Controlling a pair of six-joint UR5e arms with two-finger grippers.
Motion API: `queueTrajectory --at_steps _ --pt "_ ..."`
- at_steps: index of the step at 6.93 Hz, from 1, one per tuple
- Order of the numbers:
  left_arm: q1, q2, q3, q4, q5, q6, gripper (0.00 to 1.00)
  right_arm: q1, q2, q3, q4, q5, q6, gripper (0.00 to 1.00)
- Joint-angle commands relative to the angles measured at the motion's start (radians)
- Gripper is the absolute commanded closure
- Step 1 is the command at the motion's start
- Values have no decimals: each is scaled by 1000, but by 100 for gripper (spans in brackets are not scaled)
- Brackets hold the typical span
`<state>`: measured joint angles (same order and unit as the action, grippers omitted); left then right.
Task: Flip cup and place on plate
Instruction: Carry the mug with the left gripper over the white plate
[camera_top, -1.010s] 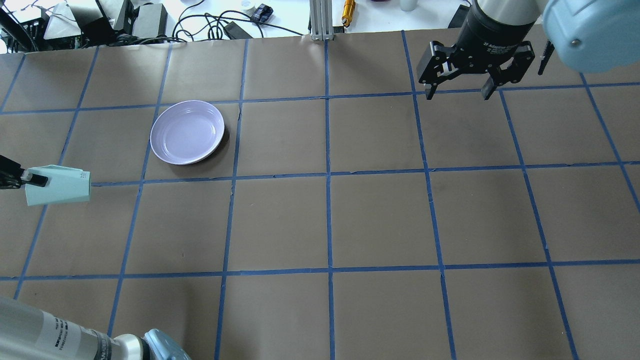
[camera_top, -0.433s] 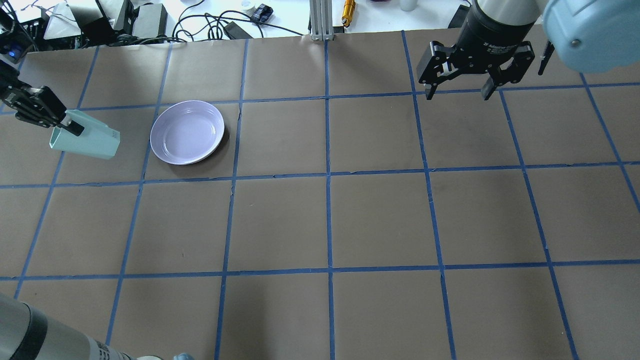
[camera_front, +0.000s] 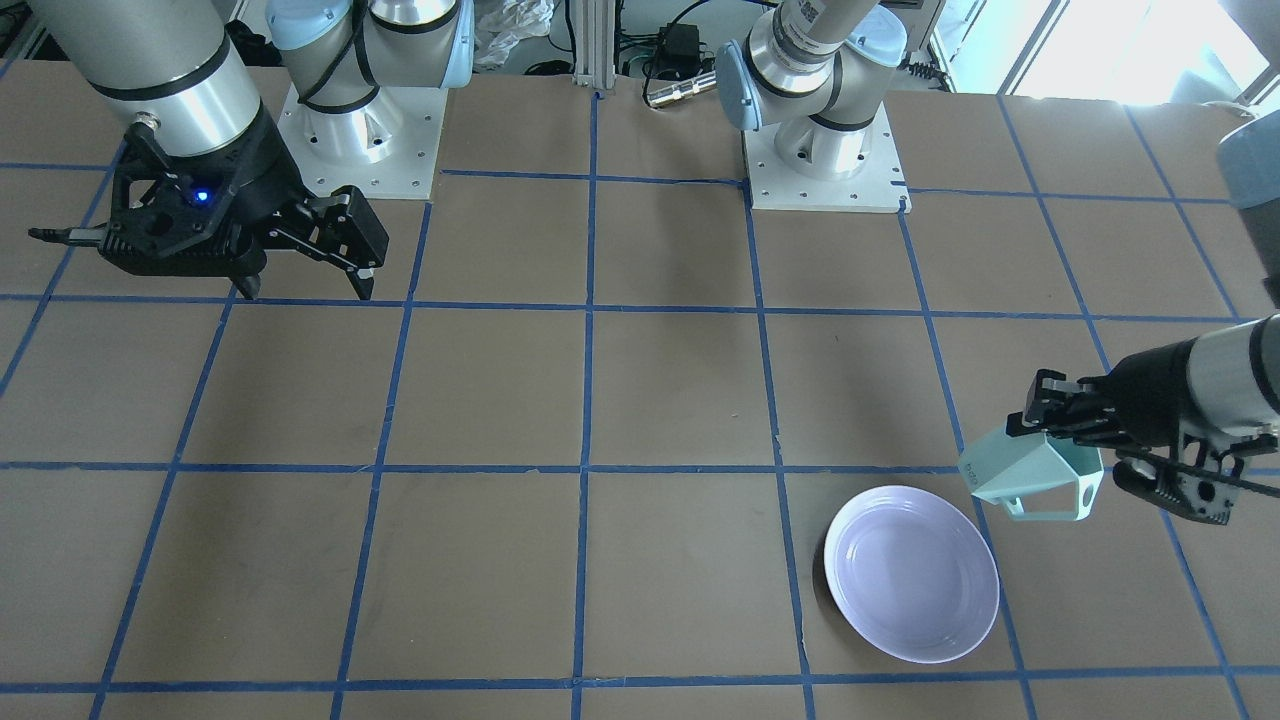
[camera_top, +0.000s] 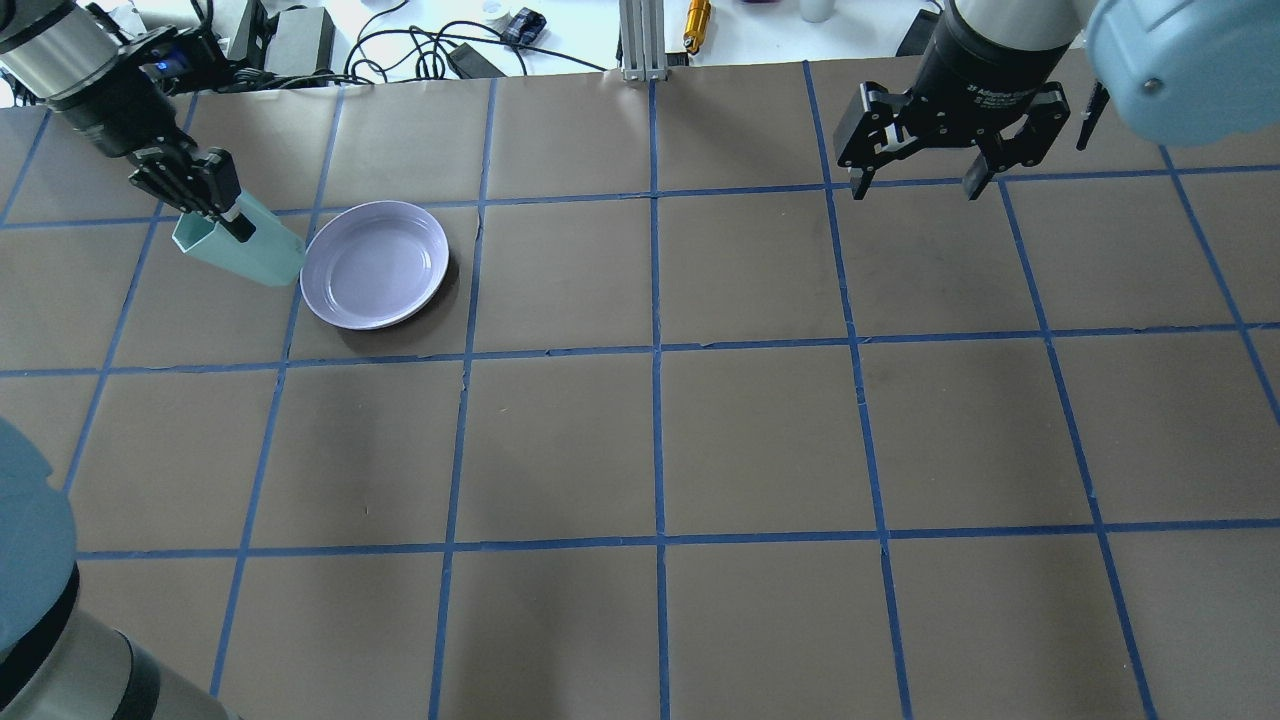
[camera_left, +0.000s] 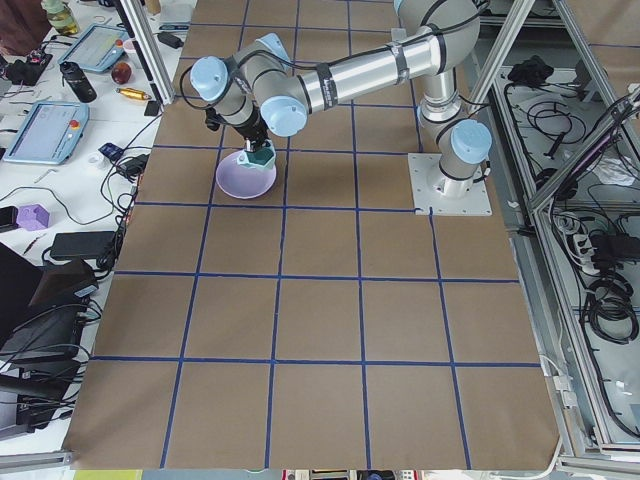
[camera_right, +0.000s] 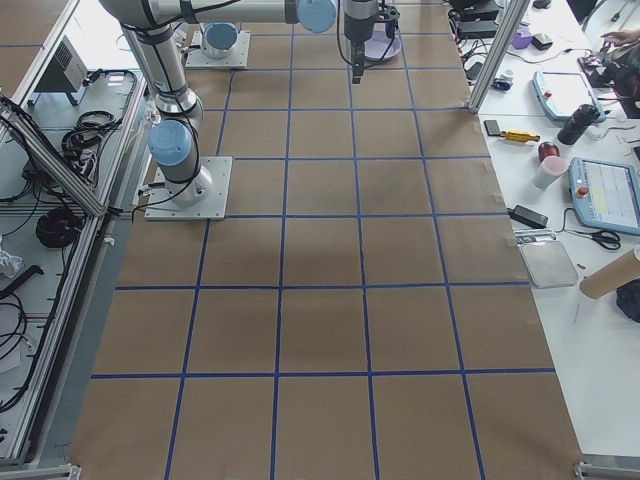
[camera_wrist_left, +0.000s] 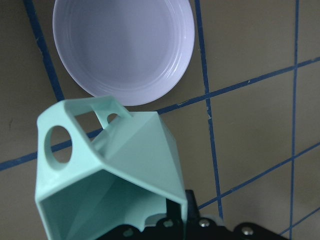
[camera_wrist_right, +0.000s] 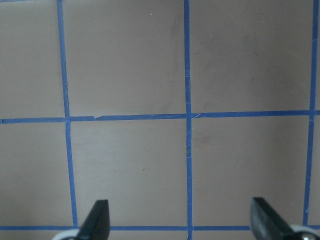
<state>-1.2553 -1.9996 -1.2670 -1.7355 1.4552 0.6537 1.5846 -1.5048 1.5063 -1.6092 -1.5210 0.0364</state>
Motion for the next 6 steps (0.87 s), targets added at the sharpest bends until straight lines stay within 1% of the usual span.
queueTrajectory --at_steps 1,2,4,5,6 --pt "-116 -42 -5 115 175 -28 100 0 0 0 0 1 0 0" --pt "-143 -68 -11 151 180 -25 100 0 0 0 0 1 0 0" --pt "-182 -125 -21 209 182 -101 100 0 0 0 0 -1 0 0" --pt "-215 -139 -29 262 221 -103 100 0 0 0 0 -1 0 0" --pt "-220 -162 -31 270 224 -108 100 0 0 0 0 1 0 0"
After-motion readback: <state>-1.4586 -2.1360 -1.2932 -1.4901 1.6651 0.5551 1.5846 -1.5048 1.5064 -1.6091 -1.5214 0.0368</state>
